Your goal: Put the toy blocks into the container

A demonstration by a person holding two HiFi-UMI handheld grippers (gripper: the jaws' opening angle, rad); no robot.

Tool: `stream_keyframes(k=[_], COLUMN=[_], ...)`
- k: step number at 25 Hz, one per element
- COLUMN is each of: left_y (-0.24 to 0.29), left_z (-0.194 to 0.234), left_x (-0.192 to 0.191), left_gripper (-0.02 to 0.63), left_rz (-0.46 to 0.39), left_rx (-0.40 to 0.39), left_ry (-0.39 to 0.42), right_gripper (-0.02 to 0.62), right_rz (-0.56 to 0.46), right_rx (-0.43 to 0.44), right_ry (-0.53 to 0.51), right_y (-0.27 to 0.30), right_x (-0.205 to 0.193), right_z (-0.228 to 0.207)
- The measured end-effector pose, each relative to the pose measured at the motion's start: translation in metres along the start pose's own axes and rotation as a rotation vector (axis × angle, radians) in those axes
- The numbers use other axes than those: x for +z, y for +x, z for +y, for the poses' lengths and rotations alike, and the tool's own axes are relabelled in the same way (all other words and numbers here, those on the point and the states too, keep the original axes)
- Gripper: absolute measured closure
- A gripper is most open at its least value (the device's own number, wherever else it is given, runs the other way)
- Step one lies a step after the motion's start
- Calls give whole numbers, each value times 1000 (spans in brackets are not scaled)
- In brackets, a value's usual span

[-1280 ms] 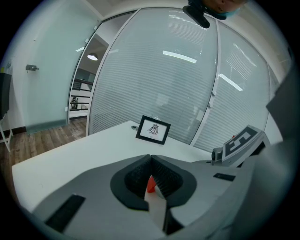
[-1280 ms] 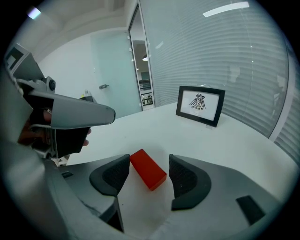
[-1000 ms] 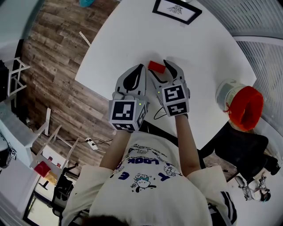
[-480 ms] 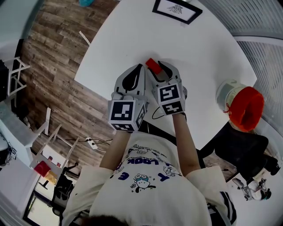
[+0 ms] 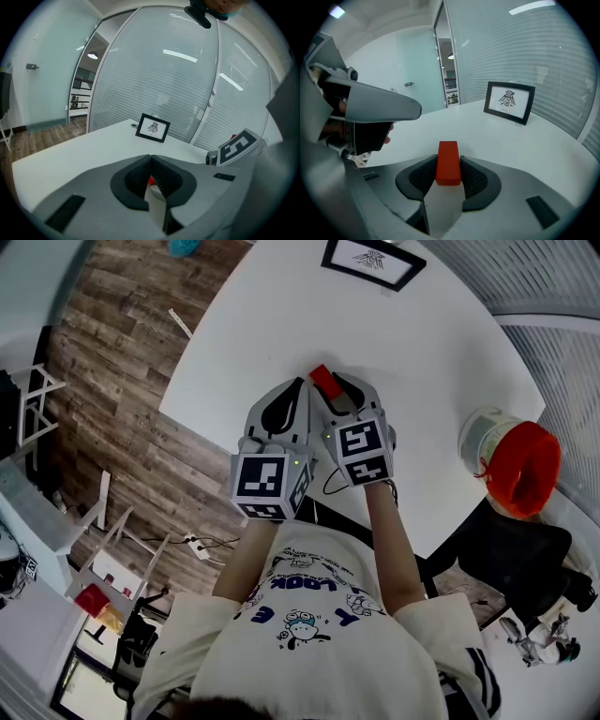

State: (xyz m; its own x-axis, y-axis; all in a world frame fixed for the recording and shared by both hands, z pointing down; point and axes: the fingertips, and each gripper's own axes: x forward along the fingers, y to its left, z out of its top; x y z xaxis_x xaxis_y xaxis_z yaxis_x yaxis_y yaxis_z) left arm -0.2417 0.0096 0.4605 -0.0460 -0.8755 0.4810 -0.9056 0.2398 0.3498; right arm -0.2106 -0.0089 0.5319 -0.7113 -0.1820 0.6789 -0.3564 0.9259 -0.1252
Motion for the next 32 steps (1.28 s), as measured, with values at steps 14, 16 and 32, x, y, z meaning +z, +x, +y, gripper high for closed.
stream_keyframes(k=[14, 16, 32], left_y=[5, 8, 21], left_z=[-37, -47, -147], left_x=[14, 16, 26], left_gripper=[575, 575, 575], left_rz=[-17, -18, -35], left_rx=[-82, -104, -294], left_ry=[68, 84, 205], right_gripper=[434, 435, 434], right_rz=[-81, -94, -231], right_rx=[-103, -131, -331], right_ry=[83, 99, 230], right_y=[-39, -49, -144], right_x=[12, 12, 11], right_z=[-22, -30, -88])
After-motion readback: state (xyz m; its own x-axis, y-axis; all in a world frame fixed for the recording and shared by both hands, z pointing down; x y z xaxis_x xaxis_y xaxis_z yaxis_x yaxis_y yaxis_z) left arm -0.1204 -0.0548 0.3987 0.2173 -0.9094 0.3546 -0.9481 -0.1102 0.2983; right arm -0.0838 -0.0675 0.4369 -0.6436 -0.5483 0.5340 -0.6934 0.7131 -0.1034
